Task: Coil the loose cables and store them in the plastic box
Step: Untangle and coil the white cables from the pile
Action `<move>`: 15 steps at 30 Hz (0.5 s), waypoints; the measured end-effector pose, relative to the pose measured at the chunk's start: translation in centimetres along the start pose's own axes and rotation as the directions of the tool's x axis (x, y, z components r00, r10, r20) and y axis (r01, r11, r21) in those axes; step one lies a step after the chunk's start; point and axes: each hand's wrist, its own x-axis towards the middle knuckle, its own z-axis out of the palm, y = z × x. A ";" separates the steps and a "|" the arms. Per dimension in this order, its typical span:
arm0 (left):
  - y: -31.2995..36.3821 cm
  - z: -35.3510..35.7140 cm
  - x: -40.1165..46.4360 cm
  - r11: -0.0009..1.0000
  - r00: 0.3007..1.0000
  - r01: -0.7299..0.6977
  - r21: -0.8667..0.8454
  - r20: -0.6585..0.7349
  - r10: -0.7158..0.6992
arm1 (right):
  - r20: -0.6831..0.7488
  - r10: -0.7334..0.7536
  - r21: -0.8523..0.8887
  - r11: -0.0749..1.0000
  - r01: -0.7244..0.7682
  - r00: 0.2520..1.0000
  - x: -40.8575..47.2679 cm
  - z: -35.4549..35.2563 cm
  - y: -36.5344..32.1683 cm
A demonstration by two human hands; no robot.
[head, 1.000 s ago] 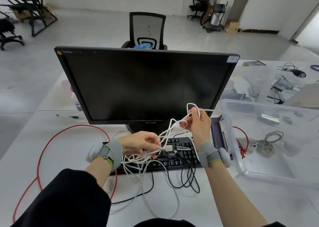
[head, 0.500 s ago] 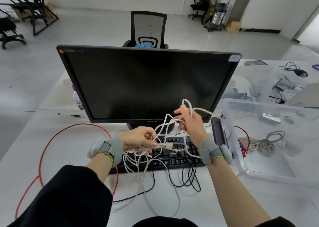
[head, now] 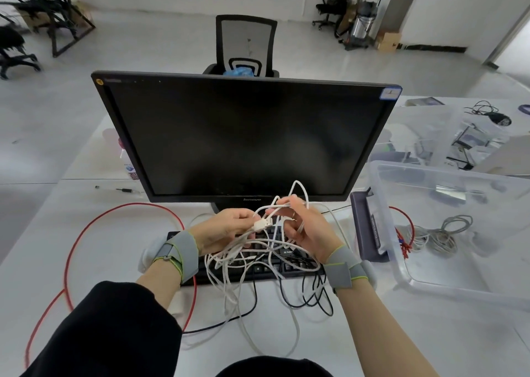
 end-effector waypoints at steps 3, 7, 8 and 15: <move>-0.1 -0.3 -0.3 1.000 0.995 0.021 -0.002 0.093 -0.021 | -0.076 -0.078 -0.090 0.993 0.071 0.994 -0.1 -0.1 0.0; -0.1 0.0 -0.2 0.996 0.996 -0.009 0.092 0.091 0.001 | -0.114 -0.140 -0.133 0.983 0.124 0.984 -0.1 0.0 0.0; -0.1 0.2 0.0 0.995 0.996 -0.017 0.097 0.087 0.009 | -0.124 -0.141 -0.115 0.985 0.127 0.982 -0.1 0.1 0.0; 0.2 0.6 -0.6 0.993 0.964 0.058 0.106 0.252 -0.083 | -0.242 -0.036 0.099 0.993 0.061 0.969 0.0 -0.4 1.0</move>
